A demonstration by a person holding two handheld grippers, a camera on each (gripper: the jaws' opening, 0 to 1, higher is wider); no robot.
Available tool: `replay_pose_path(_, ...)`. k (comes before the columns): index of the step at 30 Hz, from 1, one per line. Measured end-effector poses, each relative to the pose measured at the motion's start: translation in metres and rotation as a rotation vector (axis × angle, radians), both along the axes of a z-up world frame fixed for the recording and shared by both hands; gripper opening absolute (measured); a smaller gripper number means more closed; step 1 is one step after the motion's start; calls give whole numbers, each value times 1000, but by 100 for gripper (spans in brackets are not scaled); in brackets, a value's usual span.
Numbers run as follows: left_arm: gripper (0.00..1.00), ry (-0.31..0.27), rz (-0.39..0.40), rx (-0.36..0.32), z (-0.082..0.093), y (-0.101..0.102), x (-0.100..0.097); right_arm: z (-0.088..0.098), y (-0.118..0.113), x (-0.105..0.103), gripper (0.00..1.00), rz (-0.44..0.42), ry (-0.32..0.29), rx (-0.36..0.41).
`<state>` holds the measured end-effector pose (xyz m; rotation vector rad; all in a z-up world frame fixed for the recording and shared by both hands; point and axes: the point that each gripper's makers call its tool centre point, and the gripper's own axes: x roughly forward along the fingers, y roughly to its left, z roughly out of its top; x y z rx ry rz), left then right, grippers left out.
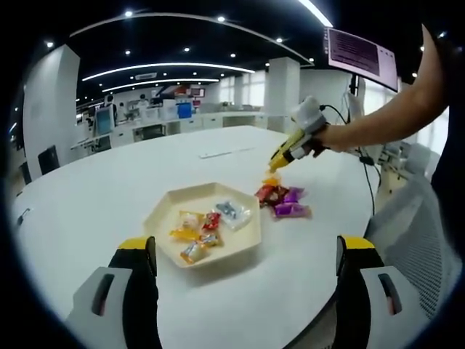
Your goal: Place the target food into the container with the food tongs after gripping and lifting it, then release it inside without dropping or visibly crushing the food.
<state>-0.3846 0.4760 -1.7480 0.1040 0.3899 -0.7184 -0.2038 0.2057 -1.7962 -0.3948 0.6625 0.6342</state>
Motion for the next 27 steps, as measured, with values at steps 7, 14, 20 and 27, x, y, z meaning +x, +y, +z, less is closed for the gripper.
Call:
replay_pose_path(7, 99, 0, -3, 1, 0, 0, 0, -4, 3, -12, 28, 73, 14, -44)
replay_pose_path(14, 99, -2, -4, 2, 0, -1, -1, 0, -11, 4, 28, -47, 19, -18)
replay_pose_path(20, 99, 1, -8, 6, -1, -1, -1, -4, -12, 18, 29, -67, 25, -27)
replay_pose_path(27, 99, 2, -4, 6, -1, -1, -1, -15, -30, 14, 28, -74, 53, -83)
